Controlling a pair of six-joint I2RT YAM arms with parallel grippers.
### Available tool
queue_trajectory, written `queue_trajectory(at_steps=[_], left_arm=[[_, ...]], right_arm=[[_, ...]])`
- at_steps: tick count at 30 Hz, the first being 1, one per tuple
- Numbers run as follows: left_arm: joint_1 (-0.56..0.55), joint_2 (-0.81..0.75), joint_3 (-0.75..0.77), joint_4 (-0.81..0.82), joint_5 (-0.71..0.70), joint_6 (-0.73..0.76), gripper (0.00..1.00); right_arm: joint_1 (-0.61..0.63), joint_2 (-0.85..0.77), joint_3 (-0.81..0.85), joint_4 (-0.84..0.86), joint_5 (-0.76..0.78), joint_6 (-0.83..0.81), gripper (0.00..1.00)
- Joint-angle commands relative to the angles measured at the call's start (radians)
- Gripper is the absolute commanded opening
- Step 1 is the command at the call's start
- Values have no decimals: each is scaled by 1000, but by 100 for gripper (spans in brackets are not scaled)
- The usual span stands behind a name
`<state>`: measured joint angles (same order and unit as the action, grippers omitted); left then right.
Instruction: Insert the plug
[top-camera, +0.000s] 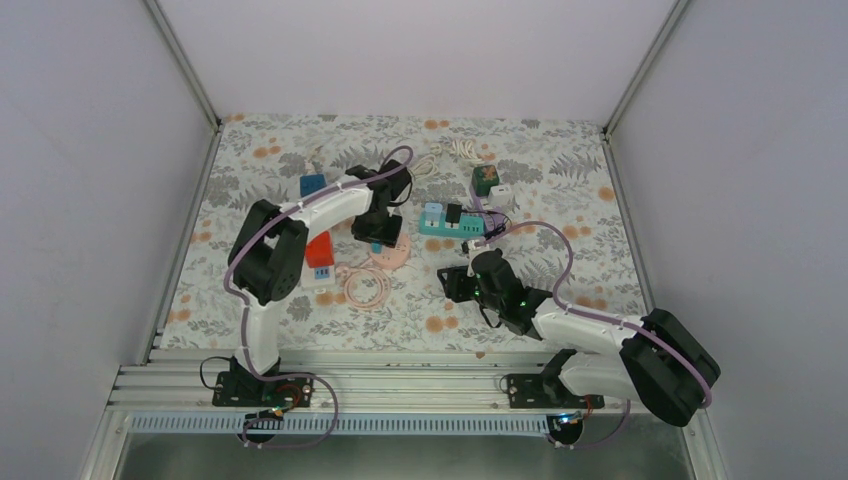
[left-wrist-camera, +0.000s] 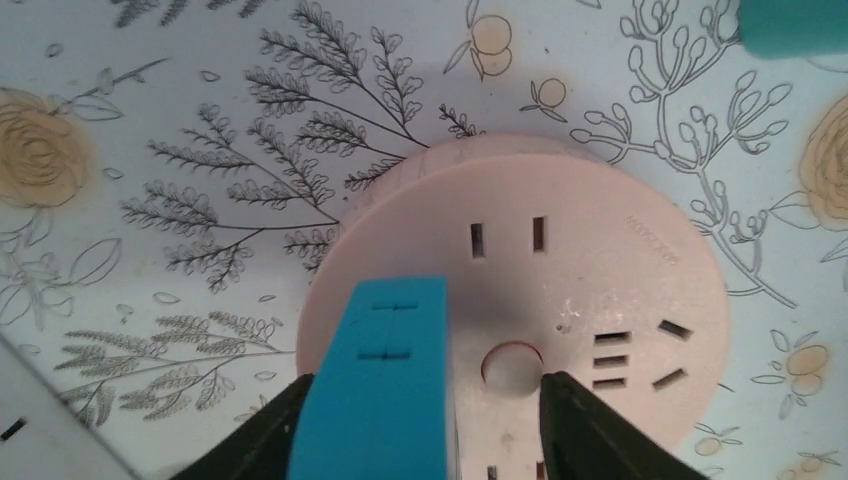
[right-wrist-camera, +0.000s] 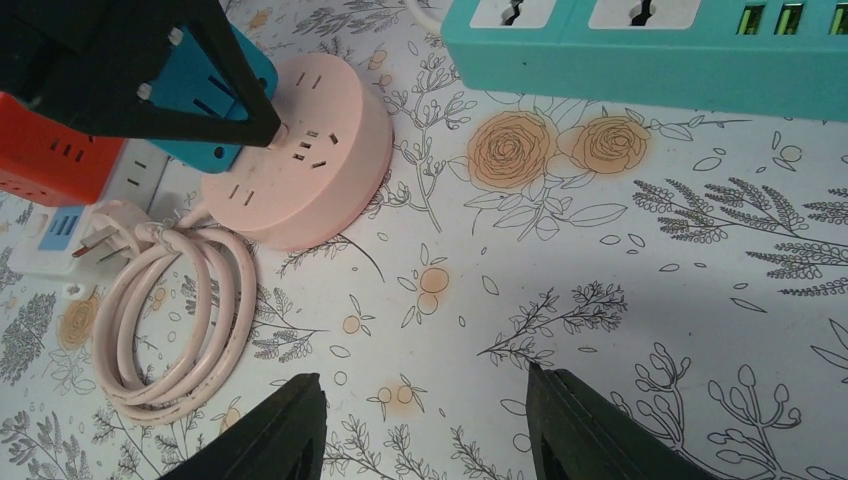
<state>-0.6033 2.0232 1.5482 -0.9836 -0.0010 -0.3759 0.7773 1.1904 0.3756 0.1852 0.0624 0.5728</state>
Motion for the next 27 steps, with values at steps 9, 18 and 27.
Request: queue_trajectory(at_steps=[9, 18, 27], left_arm=[[16, -303, -16, 80, -41, -18, 86], [31, -848, -450, 489, -116, -54, 98], [28, -1349, -608, 449, -347, -42, 100]], right_arm=[[-5, -51, 23, -46, 60, 17, 55], [-33, -183, 149, -307, 239, -54, 77], [-71, -353, 380, -669, 561, 26, 100]])
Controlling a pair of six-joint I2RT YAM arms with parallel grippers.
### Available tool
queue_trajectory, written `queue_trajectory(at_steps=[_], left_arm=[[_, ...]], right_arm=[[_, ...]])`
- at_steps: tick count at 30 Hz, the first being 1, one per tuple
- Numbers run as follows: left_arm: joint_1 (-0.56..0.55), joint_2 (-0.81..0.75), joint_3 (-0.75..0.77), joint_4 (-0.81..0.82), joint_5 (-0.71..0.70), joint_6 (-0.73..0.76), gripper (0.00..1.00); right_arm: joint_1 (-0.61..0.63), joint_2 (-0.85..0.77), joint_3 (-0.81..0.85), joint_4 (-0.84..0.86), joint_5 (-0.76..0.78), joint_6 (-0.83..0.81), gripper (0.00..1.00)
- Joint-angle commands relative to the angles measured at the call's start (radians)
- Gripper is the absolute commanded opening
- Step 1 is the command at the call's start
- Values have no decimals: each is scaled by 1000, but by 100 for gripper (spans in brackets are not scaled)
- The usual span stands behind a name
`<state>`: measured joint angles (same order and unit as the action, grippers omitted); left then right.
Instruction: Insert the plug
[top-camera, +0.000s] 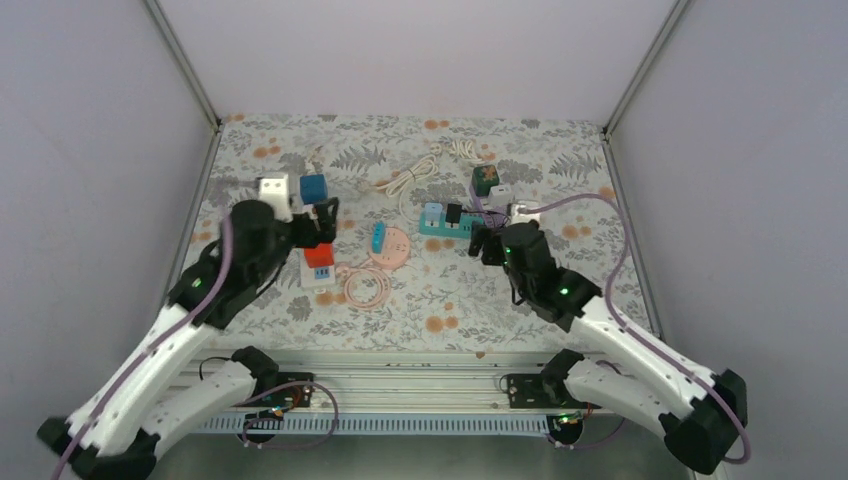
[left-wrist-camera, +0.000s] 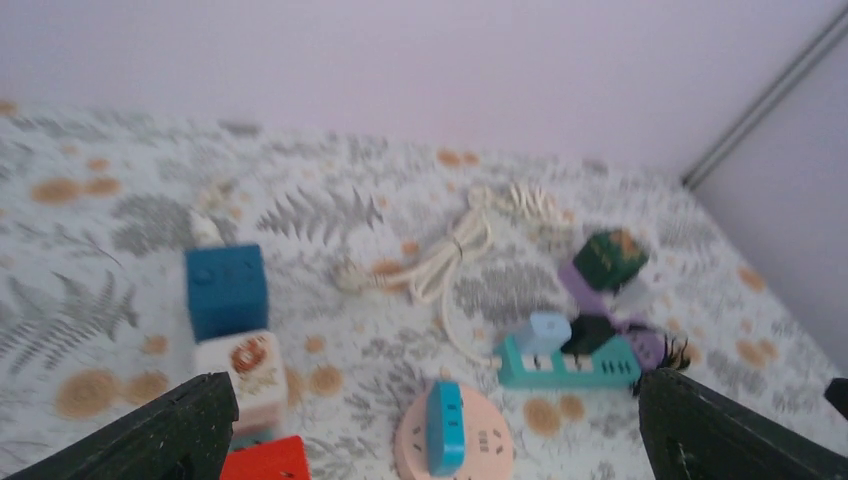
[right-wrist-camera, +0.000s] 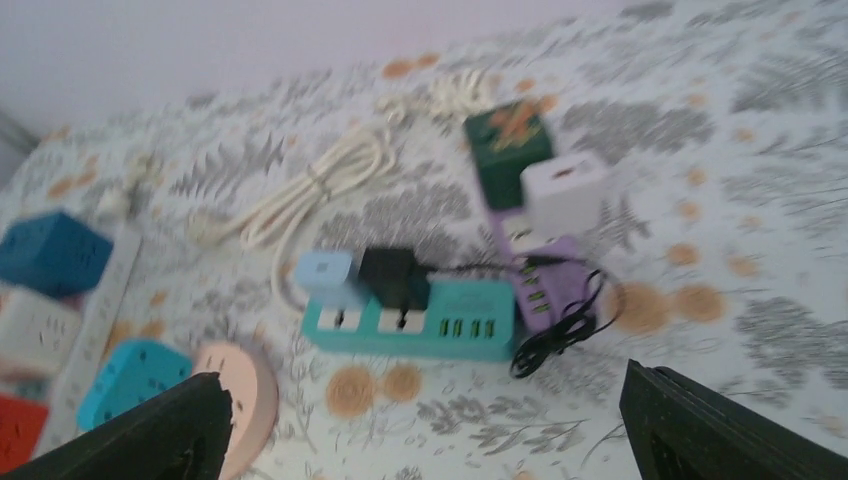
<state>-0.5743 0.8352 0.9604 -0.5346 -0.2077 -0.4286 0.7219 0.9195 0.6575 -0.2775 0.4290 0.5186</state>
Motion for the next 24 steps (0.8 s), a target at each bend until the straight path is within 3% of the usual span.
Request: queue_trajectory(at_steps=[1, 10, 17, 24], left_arm=[[-1, -207, -18, -22, -171, 16, 100], [0, -546, 27, -128, -354, 128, 100], [-1, -600, 58, -214, -423, 144, 100], [-1, -597, 14, -247, -479, 116, 100]], right_arm=[[-16, -112, 118, -227, 203, 88, 100], [-17, -331, 275, -422, 330, 74, 100], [-17, -406, 336, -546, 393, 86, 100], [-17, -467, 300, -563, 455, 133, 100]])
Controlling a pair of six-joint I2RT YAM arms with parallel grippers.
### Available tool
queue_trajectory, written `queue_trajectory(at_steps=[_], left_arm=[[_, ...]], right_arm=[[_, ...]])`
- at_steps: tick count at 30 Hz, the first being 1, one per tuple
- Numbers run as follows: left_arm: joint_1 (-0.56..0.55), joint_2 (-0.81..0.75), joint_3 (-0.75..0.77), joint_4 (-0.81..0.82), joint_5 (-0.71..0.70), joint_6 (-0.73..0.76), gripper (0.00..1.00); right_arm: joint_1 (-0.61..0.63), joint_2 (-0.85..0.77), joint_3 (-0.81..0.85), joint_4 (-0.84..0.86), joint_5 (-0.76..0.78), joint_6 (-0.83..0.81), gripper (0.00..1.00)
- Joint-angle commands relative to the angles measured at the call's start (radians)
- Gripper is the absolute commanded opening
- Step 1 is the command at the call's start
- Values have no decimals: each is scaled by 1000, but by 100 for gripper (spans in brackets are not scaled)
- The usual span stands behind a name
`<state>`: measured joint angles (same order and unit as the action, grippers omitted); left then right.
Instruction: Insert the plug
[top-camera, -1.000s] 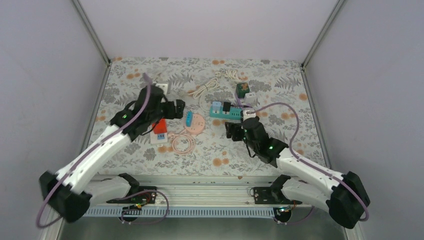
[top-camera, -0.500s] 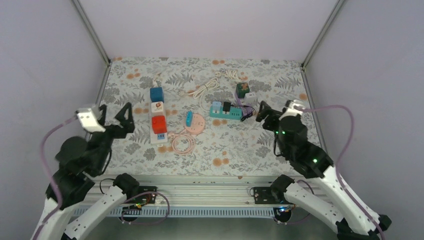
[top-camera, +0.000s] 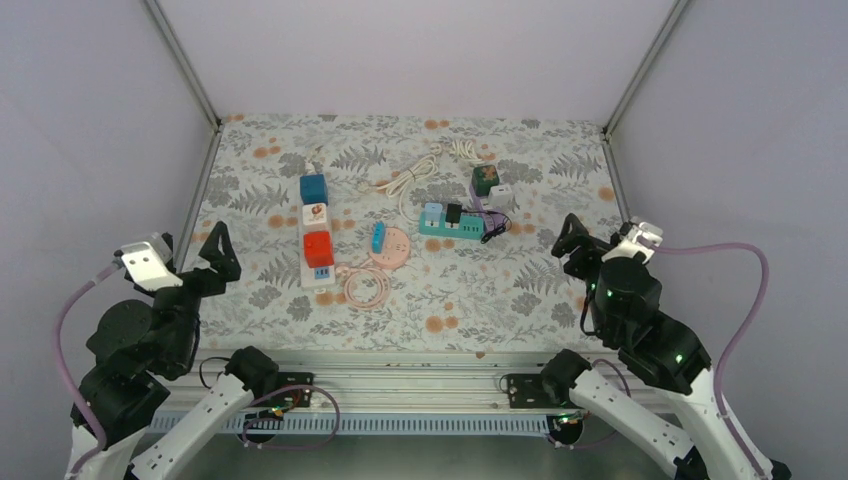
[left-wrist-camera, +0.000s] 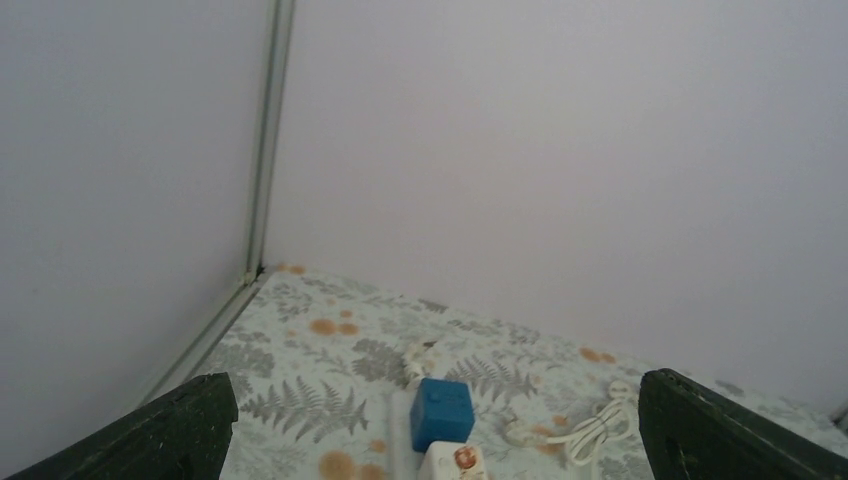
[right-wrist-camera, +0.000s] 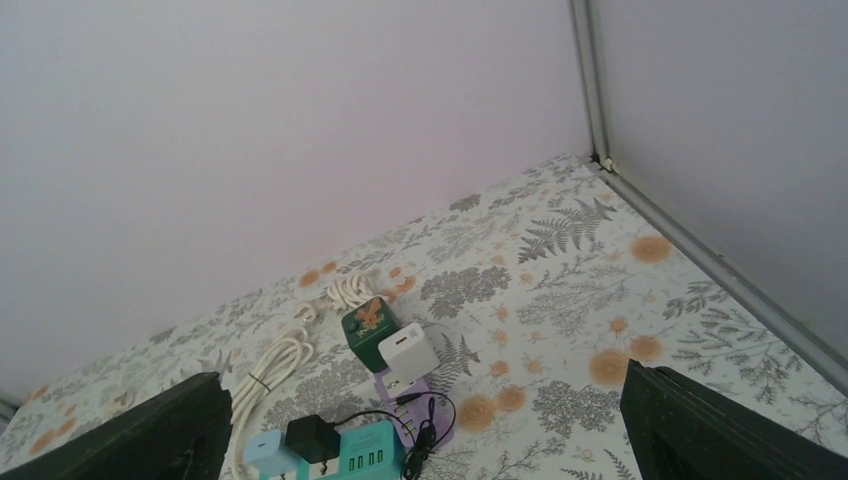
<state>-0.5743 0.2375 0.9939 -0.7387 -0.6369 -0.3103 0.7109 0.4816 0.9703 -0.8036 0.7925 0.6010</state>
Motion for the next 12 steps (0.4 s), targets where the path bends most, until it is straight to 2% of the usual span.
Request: queue_trajectory(at_steps=[1, 12], left_arm=[[-1, -3, -21, -44, -53, -1, 100], [0, -22, -16, -27, -63, 24, 100]], right_arm=[[-6, -36, -15, -44, 100, 62, 100], [-6, -67, -45, -38, 106, 75, 100]])
